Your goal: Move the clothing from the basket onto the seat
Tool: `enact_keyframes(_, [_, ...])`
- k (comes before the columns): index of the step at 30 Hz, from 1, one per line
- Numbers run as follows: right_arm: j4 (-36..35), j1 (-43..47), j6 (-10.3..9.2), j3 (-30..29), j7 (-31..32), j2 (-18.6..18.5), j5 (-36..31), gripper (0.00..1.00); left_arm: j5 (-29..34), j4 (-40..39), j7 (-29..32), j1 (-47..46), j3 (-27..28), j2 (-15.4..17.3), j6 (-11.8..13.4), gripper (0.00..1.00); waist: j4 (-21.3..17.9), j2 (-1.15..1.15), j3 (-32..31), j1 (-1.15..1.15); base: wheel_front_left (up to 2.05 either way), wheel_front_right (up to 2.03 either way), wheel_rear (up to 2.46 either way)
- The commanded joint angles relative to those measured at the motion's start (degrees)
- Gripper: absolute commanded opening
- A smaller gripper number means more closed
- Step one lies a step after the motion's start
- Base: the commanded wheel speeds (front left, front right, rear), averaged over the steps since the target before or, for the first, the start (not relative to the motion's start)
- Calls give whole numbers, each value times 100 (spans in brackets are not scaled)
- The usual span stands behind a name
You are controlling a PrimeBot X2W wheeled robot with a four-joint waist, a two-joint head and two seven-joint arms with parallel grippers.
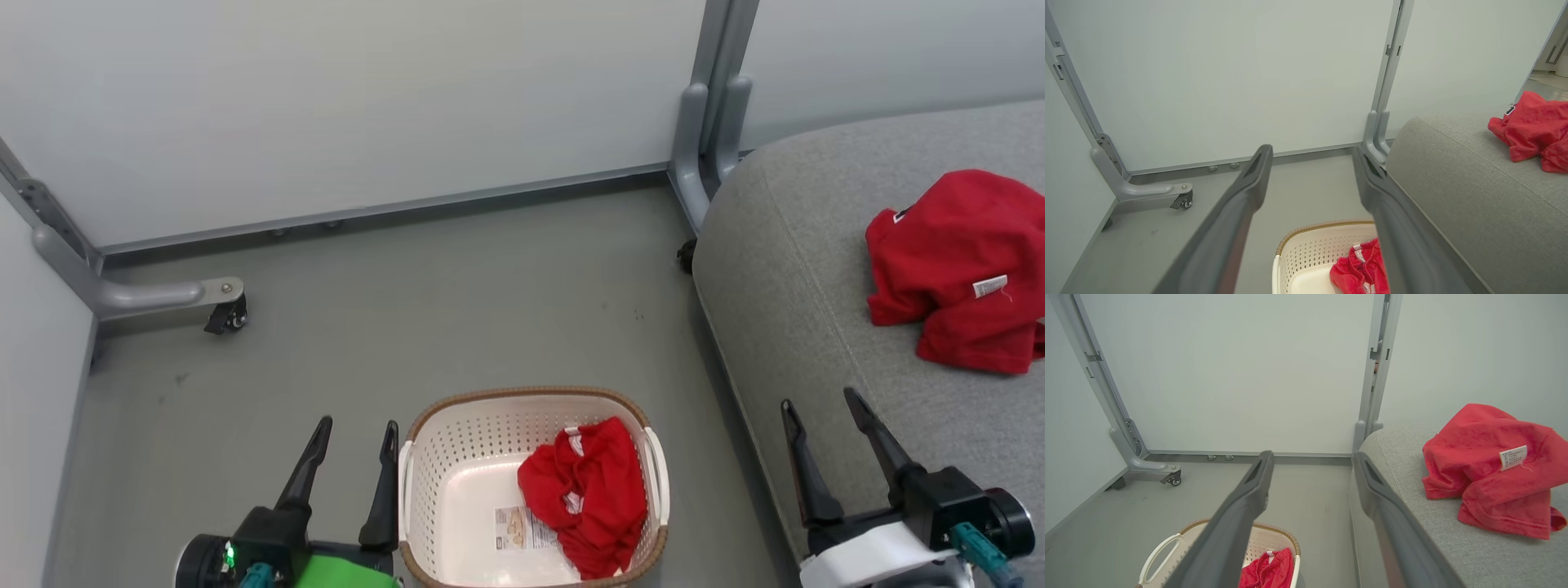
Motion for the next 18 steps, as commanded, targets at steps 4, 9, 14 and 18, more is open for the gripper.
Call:
enact_keyframes(4, [-149,-428,-6,-25,-9,-21,-73,100,69,-86,-4,-454,-43,3,-24,100,-127,12,996,0,0,0,0])
enact_keyframes(9, [-259,-943,-6,-56,-9,-20,-85,100,73,16,-4,-995,-117,3,-83,100,-223,12,1893,0,0,0,0])
enact_keyframes(14, [-348,-1474,-6,9,-9,-20,-140,100,178,293,-4,-1651,-222,7,-184,100,-312,12,2689,0,0,0,0])
enact_keyframes(18, [-439,-1858,-6,15,-9,-20,-154,100,463,787,-4,-2199,-442,112,-279,100,-412,12,3223,0,0,0,0])
